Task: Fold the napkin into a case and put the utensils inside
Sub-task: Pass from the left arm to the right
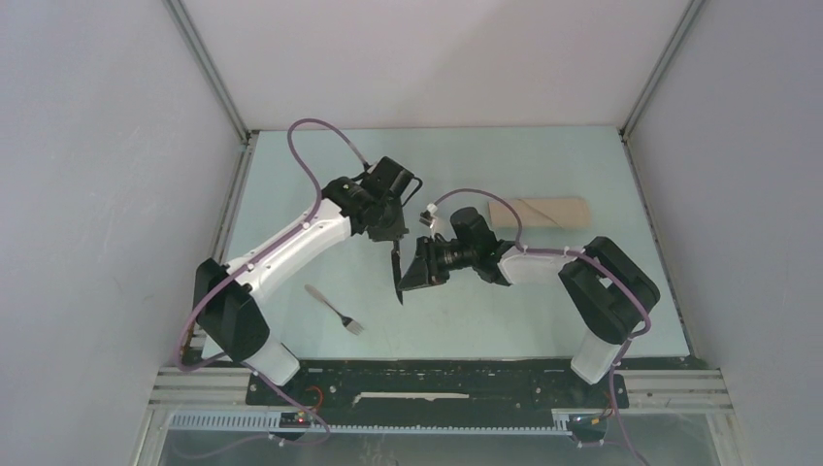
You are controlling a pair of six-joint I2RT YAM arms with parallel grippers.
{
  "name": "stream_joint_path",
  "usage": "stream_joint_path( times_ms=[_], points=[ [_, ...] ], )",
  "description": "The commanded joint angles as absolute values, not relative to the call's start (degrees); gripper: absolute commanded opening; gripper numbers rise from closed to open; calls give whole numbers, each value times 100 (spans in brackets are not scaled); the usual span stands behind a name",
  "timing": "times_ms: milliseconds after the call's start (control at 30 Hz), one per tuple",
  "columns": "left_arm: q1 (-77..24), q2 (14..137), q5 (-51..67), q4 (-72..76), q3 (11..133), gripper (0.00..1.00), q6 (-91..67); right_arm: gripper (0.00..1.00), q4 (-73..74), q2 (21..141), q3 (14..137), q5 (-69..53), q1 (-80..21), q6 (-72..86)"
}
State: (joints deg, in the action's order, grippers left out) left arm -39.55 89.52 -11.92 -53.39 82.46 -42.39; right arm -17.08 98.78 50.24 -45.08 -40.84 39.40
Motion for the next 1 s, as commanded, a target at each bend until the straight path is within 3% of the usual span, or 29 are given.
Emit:
stream_joint_path(
  times_ms=[0, 167, 500, 600, 733, 967],
  points=[
    [-3975, 8985, -1459, -5342, 8576, 0, -4067, 41, -2962, 9598, 4617, -4383, -4066, 4798],
    [-3981, 9114, -1457, -5345, 8710, 0, -4014, 35, -3633, 9573, 4278, -4363, -4084, 5193],
    [-4090, 9294, -1380, -5364, 8886, 0, -3946, 37, -3702, 9523, 4280, -4183, -4160, 5153],
    [-4127, 9315, -1406, -5378, 8919, 0, -3938, 28, -3682, 9567, 4279, -4170, -4162, 5167],
    [-4135, 9322, -1398, -5392, 8940, 0, -3940, 25, -3637, 9526, 4279, -4076, -4194, 5161],
    [-4133, 9347, -1368, -5405, 8995, 0, -3932, 28, -3698, 9513, 4280, -3835, -4309, 5222]
  ],
)
